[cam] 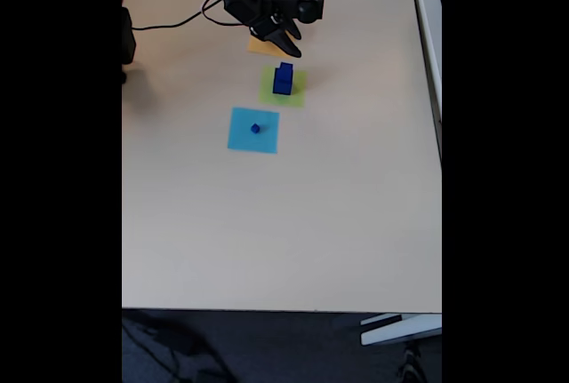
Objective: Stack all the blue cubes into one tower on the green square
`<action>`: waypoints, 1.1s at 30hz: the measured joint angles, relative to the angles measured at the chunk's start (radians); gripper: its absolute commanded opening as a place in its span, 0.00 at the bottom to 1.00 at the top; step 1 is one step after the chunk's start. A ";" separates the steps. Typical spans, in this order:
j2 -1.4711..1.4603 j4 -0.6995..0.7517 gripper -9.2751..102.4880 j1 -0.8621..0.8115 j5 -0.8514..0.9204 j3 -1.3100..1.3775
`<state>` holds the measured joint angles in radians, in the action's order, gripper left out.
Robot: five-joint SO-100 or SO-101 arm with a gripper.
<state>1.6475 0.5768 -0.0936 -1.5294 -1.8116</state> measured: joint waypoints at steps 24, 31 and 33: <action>-0.095 -0.002 0.23 -0.006 0.032 -0.043; -0.115 -0.002 0.22 -0.018 0.057 -0.048; -0.118 -0.002 0.22 -0.026 0.057 -0.052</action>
<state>1.5294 0.5752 -0.1197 -1.4726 -1.8638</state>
